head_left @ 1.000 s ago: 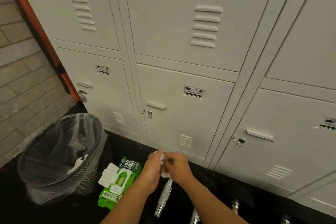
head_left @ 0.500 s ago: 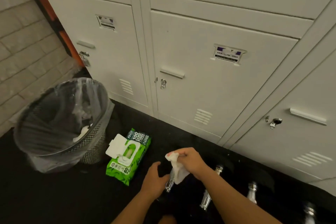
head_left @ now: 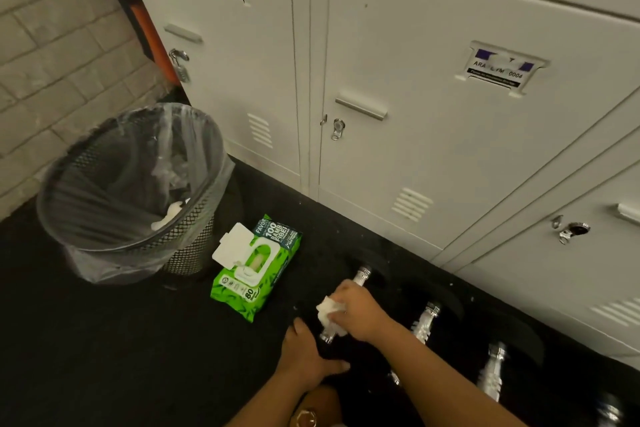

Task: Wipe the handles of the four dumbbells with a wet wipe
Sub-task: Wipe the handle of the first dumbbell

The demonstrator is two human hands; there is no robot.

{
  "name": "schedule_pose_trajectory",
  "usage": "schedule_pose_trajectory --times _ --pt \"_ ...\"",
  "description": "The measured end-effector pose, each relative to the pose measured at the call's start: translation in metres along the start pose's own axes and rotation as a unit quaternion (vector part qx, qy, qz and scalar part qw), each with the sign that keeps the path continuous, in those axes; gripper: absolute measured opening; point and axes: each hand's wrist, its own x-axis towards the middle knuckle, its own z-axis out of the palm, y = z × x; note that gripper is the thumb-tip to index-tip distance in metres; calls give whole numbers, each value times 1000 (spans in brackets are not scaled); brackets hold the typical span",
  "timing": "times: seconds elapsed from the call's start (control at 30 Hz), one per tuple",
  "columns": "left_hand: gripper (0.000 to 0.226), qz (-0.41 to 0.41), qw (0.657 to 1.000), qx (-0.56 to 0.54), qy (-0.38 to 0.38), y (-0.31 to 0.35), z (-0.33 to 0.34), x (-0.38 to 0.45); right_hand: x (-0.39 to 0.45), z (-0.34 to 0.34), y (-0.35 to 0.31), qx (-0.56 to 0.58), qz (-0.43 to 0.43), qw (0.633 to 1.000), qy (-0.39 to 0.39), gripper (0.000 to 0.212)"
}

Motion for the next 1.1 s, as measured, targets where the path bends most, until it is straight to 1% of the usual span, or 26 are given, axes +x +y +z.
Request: schedule_pose_trajectory --times 0.03,0.07,0.1,0.13,0.2,0.27,0.37,0.4,0.43,0.6,0.7,0.77,0.83,0.87,0.9,0.97,1.07,1.1 --pt "131 -12 1000 2 6 1 1 0 1 0 1 -78 -26 996 -26 28" --pt "128 -21 1000 6 10 2 2 2 3 1 0 -160 -44 985 -53 29" --pt "125 -29 999 11 13 3 3 4 5 2 -1 -232 -71 968 -70 30" --pt "121 -35 999 19 14 3 4 8 6 2 -2 -279 -100 952 -80 31" --pt "114 -49 998 39 11 4 4 11 6 7 -6 -346 -180 917 -84 27" --pt "110 -57 997 55 15 5 5 13 6 14 -5 -397 -234 881 -107 25" --pt "108 -59 996 58 20 4 9 16 10 23 0 -467 -257 836 -130 25" --pt "108 -59 996 59 23 4 9 17 11 24 0 -478 -263 828 -126 25" --pt "107 -60 996 61 25 4 10 17 13 25 0 -482 -261 827 -126 26" --pt "104 -49 997 56 33 3 13 16 17 31 -9 -462 -223 849 -122 25" --pt "103 -46 997 49 49 5 17 14 13 18 -11 -444 -213 857 -155 27" --pt "103 -42 997 44 56 5 19 12 13 9 -11 -413 -196 870 -185 27" --pt "102 -42 997 37 56 5 20 10 13 6 -14 -372 -180 890 -193 26" --pt "102 -43 997 36 54 5 19 10 11 6 -17 -366 -176 894 -191 27" --pt "102 -43 997 34 52 5 19 10 9 7 -19 -373 -177 893 -181 29" --pt "101 -41 997 33 52 5 20 11 5 7 -21 -412 -183 876 -171 32" --pt "101 -43 997 40 56 6 22 10 2 5 -21 -459 -206 846 -178 32" --pt "101 -43 997 42 55 6 22 10 3 5 -20 -463 -209 843 -177 31"
